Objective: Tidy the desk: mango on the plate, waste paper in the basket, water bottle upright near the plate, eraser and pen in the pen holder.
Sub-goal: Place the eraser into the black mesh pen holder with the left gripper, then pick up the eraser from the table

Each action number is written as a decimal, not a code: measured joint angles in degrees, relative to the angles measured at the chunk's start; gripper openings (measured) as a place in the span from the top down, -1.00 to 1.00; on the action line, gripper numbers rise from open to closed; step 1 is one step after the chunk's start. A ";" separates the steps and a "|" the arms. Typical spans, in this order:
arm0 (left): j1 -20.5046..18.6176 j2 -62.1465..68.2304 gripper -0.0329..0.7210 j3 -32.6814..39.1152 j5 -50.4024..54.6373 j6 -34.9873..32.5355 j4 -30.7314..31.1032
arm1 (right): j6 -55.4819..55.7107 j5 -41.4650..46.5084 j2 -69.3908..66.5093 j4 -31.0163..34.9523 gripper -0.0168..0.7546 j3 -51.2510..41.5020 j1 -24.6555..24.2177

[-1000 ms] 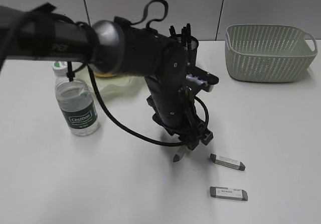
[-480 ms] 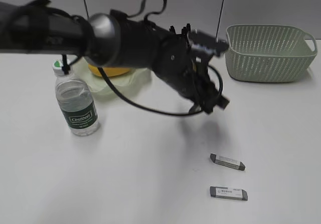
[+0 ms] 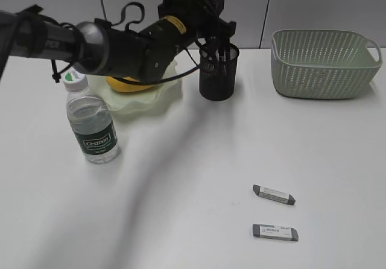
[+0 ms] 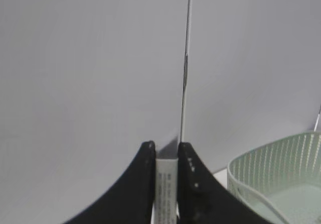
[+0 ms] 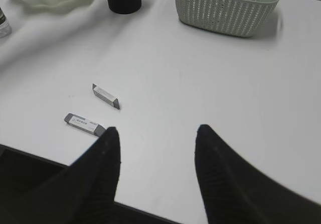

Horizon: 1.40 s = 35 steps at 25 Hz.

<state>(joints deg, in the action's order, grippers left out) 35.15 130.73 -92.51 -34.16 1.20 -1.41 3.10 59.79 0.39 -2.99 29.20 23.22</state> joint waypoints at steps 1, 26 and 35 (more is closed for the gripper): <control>0.00 1.14 0.71 0.00 -0.16 0.00 0.06 | 0.00 0.00 0.00 0.00 -0.06 0.00 0.00; -1.12 -43.37 0.40 28.11 55.37 2.33 6.68 | -0.05 -0.05 0.00 0.00 -0.04 0.00 0.00; -1.12 -94.90 -0.02 49.85 89.80 7.56 3.09 | -0.05 -0.05 0.00 0.00 -0.03 0.00 0.00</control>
<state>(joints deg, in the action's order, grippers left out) 34.03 35.83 -42.66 55.64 8.76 1.68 3.06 59.74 0.39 -2.99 29.20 23.22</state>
